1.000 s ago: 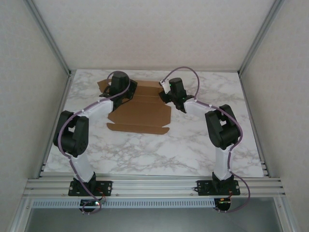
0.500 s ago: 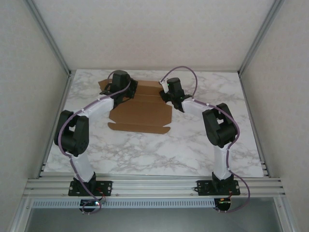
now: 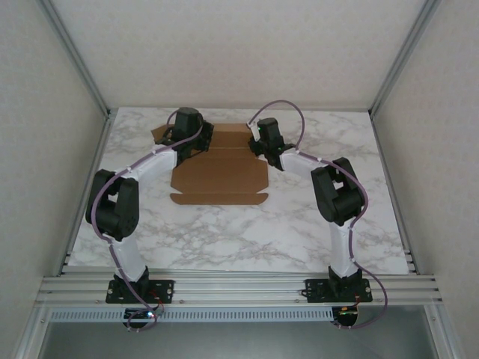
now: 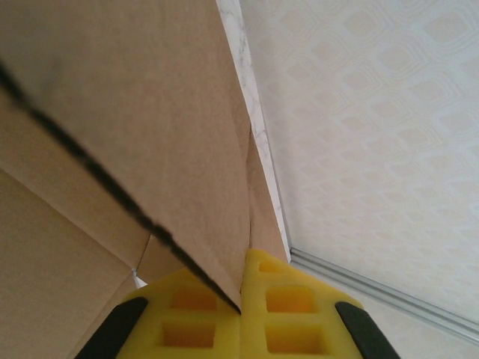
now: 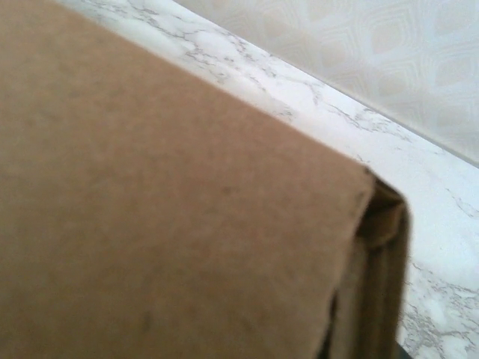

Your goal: Fold the paper box

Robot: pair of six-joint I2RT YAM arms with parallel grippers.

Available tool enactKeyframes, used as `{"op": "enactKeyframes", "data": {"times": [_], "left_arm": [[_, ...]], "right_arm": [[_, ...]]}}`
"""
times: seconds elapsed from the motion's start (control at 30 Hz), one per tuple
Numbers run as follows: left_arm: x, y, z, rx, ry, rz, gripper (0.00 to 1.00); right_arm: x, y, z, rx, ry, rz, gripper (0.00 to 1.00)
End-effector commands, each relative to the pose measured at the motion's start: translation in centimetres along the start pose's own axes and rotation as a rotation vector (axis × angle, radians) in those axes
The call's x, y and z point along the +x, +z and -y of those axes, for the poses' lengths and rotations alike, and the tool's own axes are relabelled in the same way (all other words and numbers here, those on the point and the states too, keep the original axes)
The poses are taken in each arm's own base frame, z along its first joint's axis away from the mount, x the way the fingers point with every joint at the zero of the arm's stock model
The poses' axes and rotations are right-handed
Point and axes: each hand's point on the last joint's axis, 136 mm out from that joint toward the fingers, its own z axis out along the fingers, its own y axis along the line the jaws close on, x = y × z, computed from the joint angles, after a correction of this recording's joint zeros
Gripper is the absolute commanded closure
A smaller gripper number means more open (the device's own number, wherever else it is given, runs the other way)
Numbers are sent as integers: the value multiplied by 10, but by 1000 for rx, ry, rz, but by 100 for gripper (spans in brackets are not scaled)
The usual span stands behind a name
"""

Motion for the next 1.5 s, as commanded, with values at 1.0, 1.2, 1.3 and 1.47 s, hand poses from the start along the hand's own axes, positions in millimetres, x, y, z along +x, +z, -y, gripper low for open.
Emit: {"op": "enactKeyframes", "data": {"times": [1.0,1.2,1.3,1.47], "left_arm": [[40,-26,-10,-90,-161,-24,100],[41,-28,-10,-86,-167,-26,100],[41,-29,-9,-84,-170,-22,100],[37,-33,-5,-71,-172,-5,100]], "right_arm": [[26,-11,-11,102,134,-99,59],[37,-8,-14,38,141,-134,58],[41,-5,-12,63,145,-161,62],[51,-9,-1,155,134,-191,58]]}}
